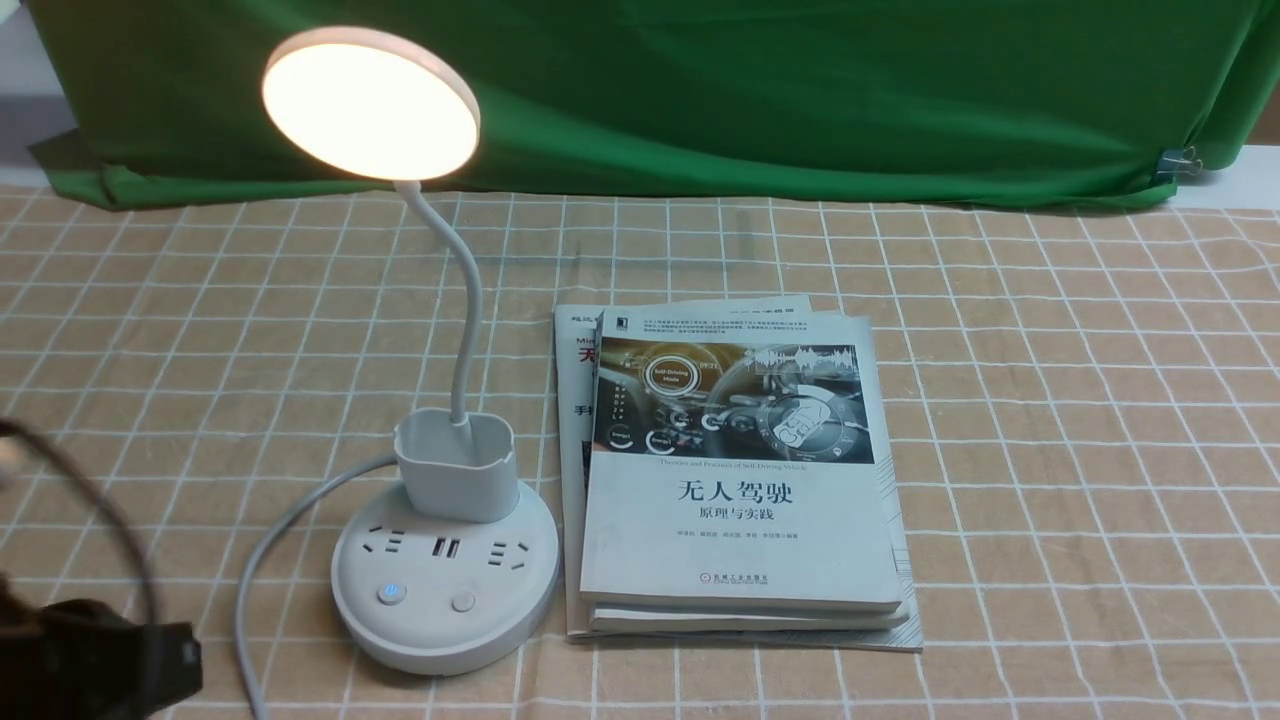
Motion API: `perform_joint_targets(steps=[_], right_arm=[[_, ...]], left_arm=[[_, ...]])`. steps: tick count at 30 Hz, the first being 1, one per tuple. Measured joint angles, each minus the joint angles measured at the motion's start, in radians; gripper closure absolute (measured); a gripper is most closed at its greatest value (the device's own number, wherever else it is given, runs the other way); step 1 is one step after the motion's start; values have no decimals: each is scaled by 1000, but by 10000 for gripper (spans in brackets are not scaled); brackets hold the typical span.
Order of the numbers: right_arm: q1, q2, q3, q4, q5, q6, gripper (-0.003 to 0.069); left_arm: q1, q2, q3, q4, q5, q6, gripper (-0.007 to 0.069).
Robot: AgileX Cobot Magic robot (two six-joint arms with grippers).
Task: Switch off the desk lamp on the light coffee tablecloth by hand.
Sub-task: 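Press the power button on the round power strip under the lamp with the left gripper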
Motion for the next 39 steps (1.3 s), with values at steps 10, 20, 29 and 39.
perform_joint_targets(steps=[10,20,29,39], right_arm=[[0,0,0,0,1,0,417],[0,0,0,0,1,0,417],[0,0,0,0,1,0,417],[0,0,0,0,1,0,417]], left_arm=[[-147,340,-124,37,44,59,631],[-397,604,-334,130,86,-42,633],[-424,802,-488,177,68,-49,633],[-478,901,-567,253,70,-52,633]])
